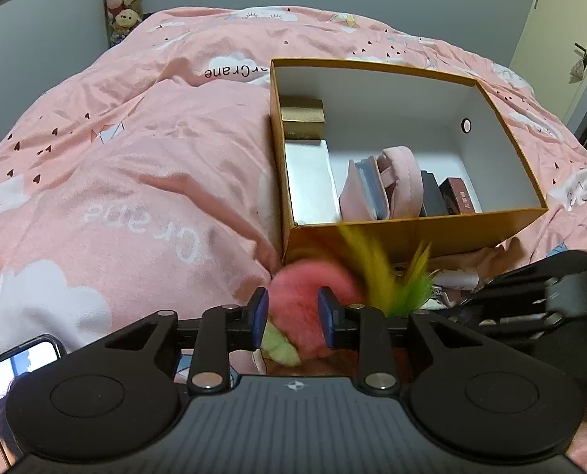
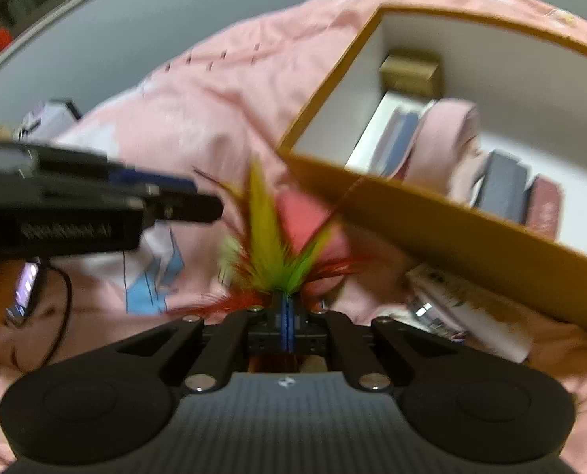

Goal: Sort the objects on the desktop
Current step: 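Grasp the feather toy with the right tool while the left tool holds the pink pompom, then carry the feather toy toward the cardboard box with the right tool while the left tool holds the pompom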

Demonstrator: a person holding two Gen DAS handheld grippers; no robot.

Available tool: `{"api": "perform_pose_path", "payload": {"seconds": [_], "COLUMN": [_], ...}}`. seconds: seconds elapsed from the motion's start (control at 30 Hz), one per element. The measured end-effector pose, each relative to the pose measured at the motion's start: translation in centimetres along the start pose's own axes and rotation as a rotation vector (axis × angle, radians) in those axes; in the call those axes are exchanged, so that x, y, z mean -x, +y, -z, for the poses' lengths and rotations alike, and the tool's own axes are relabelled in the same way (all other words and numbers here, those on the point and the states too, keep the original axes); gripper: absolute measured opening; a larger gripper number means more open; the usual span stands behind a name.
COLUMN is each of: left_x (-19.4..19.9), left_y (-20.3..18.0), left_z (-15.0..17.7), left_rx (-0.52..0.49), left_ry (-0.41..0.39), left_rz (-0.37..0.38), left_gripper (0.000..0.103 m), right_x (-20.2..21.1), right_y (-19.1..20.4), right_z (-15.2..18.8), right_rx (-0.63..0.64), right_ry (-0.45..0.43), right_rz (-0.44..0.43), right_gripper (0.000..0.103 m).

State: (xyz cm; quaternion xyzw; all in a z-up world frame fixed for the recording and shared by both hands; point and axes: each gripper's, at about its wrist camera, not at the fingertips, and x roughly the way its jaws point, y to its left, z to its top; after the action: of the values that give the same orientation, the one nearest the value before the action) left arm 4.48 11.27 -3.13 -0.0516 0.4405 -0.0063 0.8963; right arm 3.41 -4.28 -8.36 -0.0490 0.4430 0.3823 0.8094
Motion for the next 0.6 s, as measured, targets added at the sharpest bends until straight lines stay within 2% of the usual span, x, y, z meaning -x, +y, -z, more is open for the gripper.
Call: {"api": "perform_pose_path", "payload": {"seconds": [0.17, 0.27, 0.33, 0.4, 0.6], "left_x": [0.1, -0.1, -0.5, -1.3, -4.6], "left_y": [-0.1, -0.8, -1.5, -2.2, -3.3], "left_z": [-0.1, 0.0, 0.2, 0.1, -0.2], "left_rx": [-0.013, -0.054, -0.101, -0.118, -0.125], "left_ry": [-0.005, 0.003, 0.021, 0.037, 0.107], "left_rz": [-0.004, 0.005, 0.025, 0.034, -0.003], "left_gripper": [0.039, 0.055, 0.055, 0.055, 0.057], "right_x": [3.8, 5.9, 7.0, 7.5, 7.0], "right_y": [-0.7, -1.2, -1.6, -2.1, -4.0], "right_z": [-1.0, -1.6, -1.7, -1.7, -1.4], "right_rx": [-0.073, -0.099, -0.110, -0.120, -0.167], "right_ry": [-0.121, -0.188, -0.220, -0.232, -0.207], "right_rz": [-0.007, 0.008, 0.031, 0.052, 0.092], "right_gripper": [0.000, 0.000, 0.000, 0.000, 0.000]}}
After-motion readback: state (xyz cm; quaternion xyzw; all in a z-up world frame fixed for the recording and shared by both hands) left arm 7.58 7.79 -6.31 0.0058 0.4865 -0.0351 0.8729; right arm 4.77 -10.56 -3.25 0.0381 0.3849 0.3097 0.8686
